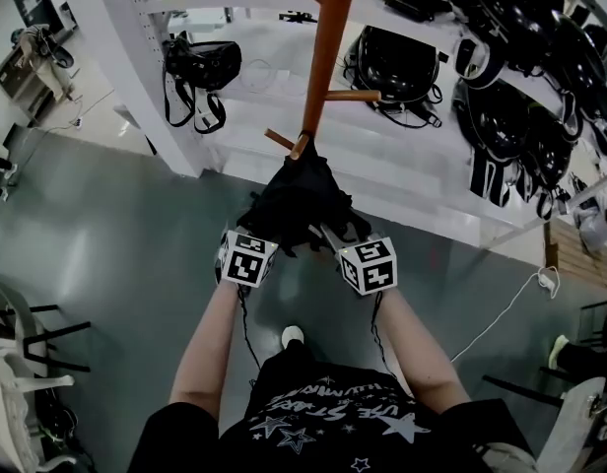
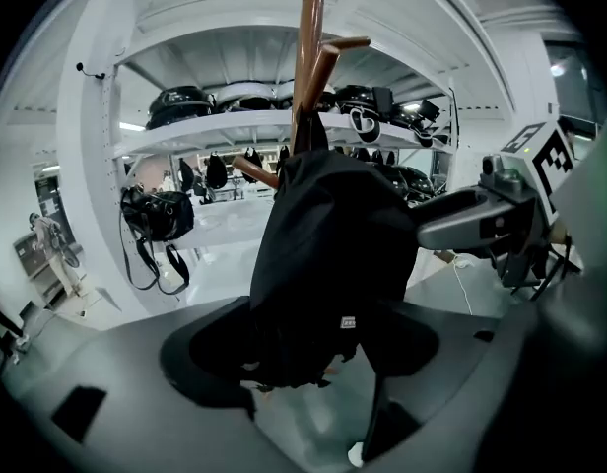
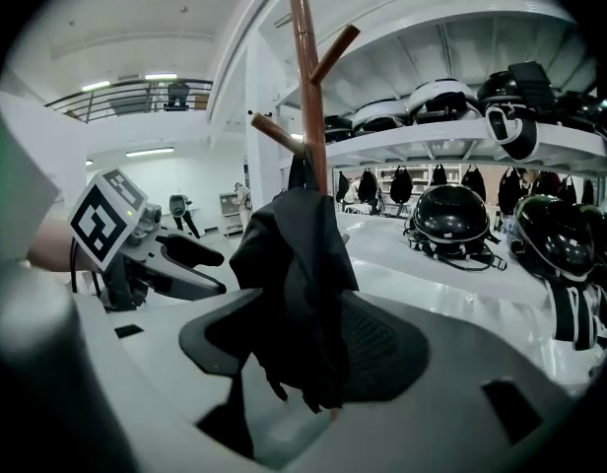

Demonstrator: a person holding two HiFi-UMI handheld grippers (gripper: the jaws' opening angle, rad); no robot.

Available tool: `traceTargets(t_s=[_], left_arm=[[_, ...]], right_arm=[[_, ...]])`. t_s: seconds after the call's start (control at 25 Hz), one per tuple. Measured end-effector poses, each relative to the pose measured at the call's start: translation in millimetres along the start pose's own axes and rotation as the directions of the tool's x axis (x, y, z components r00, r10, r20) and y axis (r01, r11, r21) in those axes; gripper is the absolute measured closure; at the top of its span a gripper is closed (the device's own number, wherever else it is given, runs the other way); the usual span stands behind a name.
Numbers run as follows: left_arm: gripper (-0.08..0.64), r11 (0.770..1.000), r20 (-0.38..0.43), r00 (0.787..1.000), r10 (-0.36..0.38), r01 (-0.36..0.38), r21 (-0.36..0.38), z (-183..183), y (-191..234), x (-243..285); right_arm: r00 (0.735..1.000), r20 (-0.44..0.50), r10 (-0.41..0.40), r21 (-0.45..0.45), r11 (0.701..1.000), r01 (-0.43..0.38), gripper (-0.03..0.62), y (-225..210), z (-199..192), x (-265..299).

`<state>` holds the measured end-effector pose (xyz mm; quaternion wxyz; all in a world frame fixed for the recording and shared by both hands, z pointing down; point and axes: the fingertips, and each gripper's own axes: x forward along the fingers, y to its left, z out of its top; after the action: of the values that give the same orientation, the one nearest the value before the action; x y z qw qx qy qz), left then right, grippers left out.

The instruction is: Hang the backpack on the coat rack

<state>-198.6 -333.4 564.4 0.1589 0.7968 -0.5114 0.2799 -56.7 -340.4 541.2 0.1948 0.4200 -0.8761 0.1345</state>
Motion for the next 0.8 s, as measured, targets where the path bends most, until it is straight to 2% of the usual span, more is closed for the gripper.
traceTargets(t_s=[0.24,0.48,0.6,0.68,0.8], left_arm=[[0.225,0.998,0.084,0.995,0.062,-0.061,-0.022,8,-27,-50],[0.236,0.994,0.179,0.979,0.097,-0.085,-0.073,14,-70,-100],[0.329,0.989,0.205,0.971,0.126,-0.108,-0.100,7,-90,-120],[0.360,0.985,0.214,0.966,0.145,-0.121,-0.122,2,-103,-131],[0.439,0.978,0.228,0.959,0.171,-0.137,-0.158,-4,-123,-147]], right_arm=[[0.998,0.047,0.038,-0.013,0.999,-0.038,0.353,5,6,-33],[0.995,0.078,0.066,-0.007,0.998,-0.066,0.478,10,3,-76],[0.992,0.089,0.085,-0.008,0.996,-0.084,0.530,15,-4,-99],[0.990,0.097,0.100,-0.012,0.995,-0.100,0.557,17,-8,-113],[0.984,0.117,0.135,-0.024,0.991,-0.133,0.575,23,-12,-136]])
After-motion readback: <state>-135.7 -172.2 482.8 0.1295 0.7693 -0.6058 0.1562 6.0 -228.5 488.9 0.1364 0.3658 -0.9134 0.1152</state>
